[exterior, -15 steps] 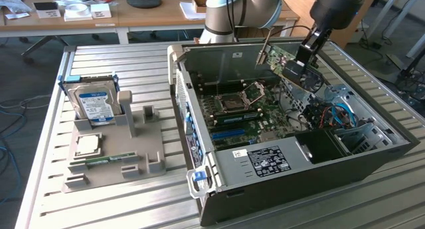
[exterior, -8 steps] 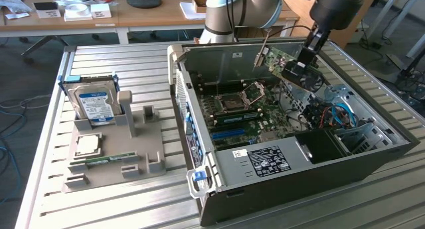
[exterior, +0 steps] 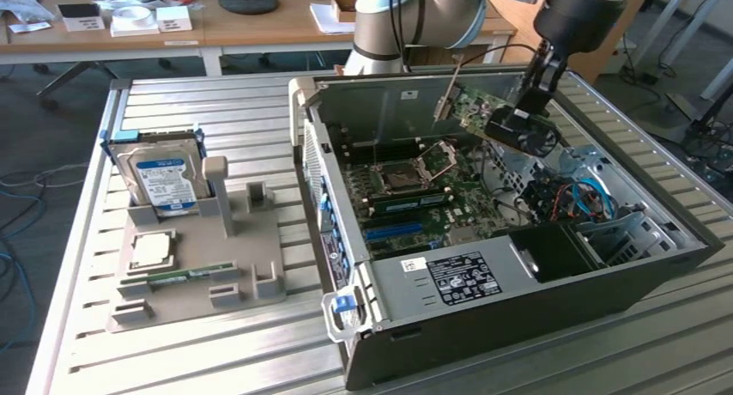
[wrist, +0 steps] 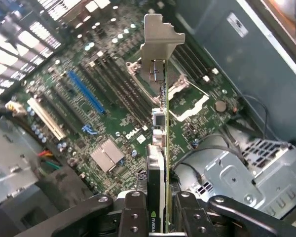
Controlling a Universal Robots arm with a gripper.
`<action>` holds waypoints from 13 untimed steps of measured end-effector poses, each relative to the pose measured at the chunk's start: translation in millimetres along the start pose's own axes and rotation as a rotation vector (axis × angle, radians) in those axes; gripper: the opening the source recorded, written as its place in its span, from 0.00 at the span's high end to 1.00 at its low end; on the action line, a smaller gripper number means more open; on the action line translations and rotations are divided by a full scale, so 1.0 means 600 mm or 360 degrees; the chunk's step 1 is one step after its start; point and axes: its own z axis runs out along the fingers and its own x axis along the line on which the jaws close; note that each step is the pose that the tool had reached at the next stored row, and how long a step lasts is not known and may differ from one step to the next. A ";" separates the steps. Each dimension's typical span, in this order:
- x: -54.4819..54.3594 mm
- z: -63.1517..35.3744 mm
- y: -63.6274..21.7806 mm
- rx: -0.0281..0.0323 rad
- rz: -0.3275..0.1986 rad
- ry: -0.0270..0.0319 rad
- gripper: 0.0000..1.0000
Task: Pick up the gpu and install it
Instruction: 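Insert the gpu into the slot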
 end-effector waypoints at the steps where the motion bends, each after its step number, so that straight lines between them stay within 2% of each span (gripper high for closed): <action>1: 0.000 0.000 0.000 -0.00006 -0.0029 0.00020 0.73; 13: 0.000 0.003 0.000 -0.00077 -0.0375 0.00271 0.73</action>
